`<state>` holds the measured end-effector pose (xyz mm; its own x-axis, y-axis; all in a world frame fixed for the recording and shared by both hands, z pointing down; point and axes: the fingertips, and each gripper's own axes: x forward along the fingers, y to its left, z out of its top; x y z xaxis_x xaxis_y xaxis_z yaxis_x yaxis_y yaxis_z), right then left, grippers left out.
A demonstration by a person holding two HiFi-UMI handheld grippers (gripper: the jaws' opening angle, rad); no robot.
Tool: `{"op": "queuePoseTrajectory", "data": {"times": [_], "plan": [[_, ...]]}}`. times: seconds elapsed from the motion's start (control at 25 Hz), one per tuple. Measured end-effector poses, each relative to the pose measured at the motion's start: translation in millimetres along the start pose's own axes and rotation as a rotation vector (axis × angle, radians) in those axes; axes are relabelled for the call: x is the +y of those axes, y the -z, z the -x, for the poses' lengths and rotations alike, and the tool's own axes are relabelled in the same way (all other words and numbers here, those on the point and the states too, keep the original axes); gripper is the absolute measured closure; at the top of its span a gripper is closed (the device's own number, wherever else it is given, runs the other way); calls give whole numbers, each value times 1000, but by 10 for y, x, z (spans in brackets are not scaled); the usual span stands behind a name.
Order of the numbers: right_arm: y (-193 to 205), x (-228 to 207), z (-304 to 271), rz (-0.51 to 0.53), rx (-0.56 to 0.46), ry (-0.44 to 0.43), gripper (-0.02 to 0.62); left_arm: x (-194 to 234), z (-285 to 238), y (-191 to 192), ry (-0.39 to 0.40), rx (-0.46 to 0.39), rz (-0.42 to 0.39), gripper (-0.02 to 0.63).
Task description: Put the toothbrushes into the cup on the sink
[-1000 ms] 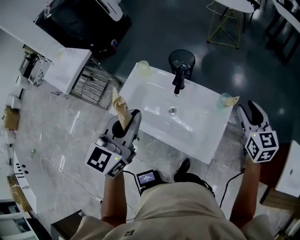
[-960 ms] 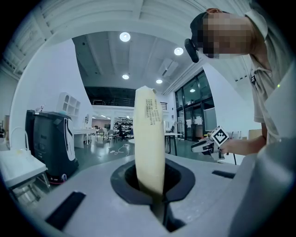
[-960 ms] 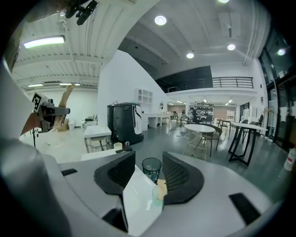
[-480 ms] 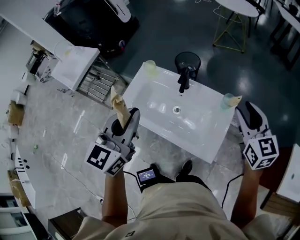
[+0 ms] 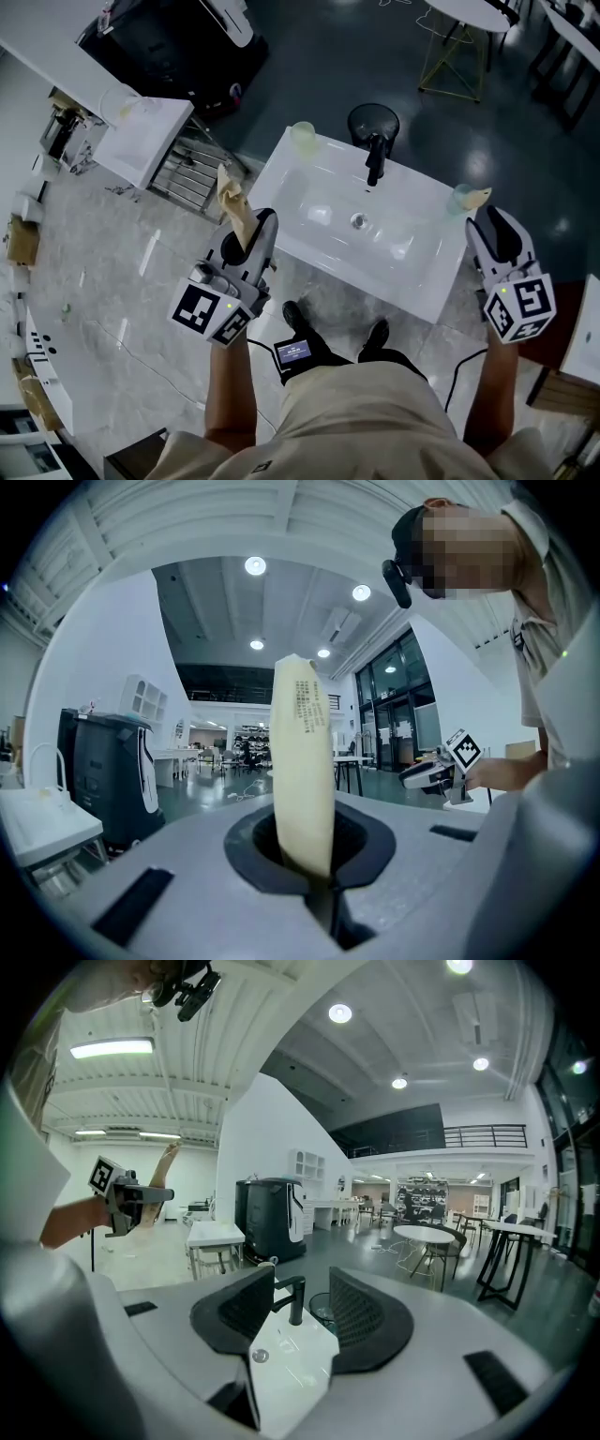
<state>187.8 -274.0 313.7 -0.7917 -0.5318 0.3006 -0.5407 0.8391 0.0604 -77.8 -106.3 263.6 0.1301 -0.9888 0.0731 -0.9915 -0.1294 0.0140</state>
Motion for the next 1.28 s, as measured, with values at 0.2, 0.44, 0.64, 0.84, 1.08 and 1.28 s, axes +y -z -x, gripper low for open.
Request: {"op": "queuePoseTrajectory", "data": {"times": [0.2, 0.44, 0.64, 0.84, 1.08, 1.28], "plan": [[-118, 368, -228, -11, 18, 49, 411, 516, 123, -18, 45, -13, 10, 601], [-446, 967, -682, -13, 15, 107, 411, 1330, 375, -51, 105, -5, 13, 601], [-645, 1467, -1090, -18, 22, 136, 411, 1914, 479, -25, 163, 9, 23, 601], [-818, 1830, -1331, -11, 38, 183, 411, 2268, 512, 46, 251, 30, 43, 601], [-879, 2161, -1507, -13, 69, 210, 413, 2562, 467, 178, 319, 47, 62, 601], [-868, 2145, -1626, -14, 82, 226, 413, 2682, 297, 331, 334, 75, 68, 601]]}}
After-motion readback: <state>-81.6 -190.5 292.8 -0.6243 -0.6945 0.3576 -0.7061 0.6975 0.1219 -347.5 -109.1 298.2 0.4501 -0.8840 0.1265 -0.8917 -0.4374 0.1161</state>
